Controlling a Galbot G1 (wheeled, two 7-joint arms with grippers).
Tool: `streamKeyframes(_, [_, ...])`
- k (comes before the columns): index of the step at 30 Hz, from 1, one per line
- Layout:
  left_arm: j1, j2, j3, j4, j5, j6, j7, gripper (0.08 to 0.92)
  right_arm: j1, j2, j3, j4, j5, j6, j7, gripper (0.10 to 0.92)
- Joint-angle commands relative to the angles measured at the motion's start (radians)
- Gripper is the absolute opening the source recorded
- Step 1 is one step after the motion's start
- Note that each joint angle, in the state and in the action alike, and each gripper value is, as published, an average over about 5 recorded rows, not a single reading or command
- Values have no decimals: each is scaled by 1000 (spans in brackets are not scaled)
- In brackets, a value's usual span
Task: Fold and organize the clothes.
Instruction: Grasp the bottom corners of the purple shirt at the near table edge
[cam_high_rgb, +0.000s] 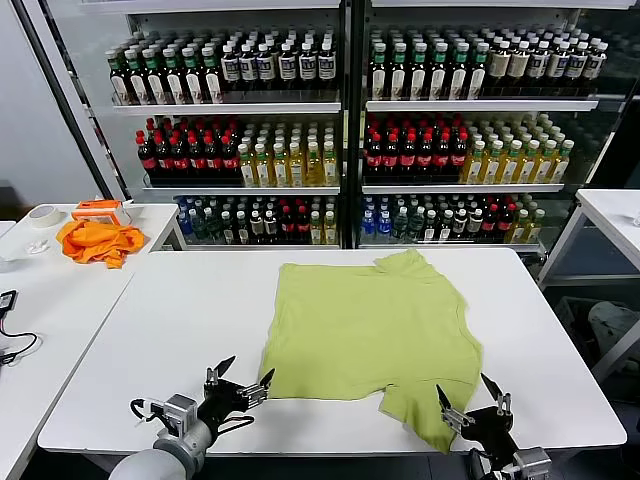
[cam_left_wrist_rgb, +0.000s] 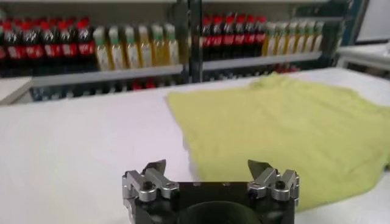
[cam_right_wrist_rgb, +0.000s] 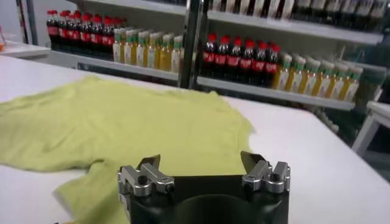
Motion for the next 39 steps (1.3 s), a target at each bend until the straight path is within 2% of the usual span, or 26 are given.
streamKeyframes(1, [-18, -8, 39, 55, -92, 51, -107, 823, -27, -1, -9, -13, 23, -4, 29, 823])
streamKeyframes(13, [3, -19, 65, 48, -110, 24, -118, 822, -15, 1, -29, -23, 31, -28, 52, 812])
streamKeyframes(16, [-5, -23, 71, 55, -111, 24, -117, 823, -10, -1, -36, -30, 47, -36, 49, 762])
streamKeyframes(22, [-9, -25, 77, 69, -113, 18, -115, 808, 2, -5, -56, -46, 81, -55, 48, 598])
streamKeyframes(26, [5, -21, 84, 61, -107, 19, -109, 716, 6, -7, -64, -49, 101, -63, 50, 477])
streamKeyframes(34, [23, -29, 113, 60, -71, 7, -98, 482, 8, -4, -68, -40, 110, -62, 49, 252])
streamKeyframes(39, [4, -24, 99, 60, -71, 2, -61, 335, 16, -10, -57, -26, 110, -55, 43, 123])
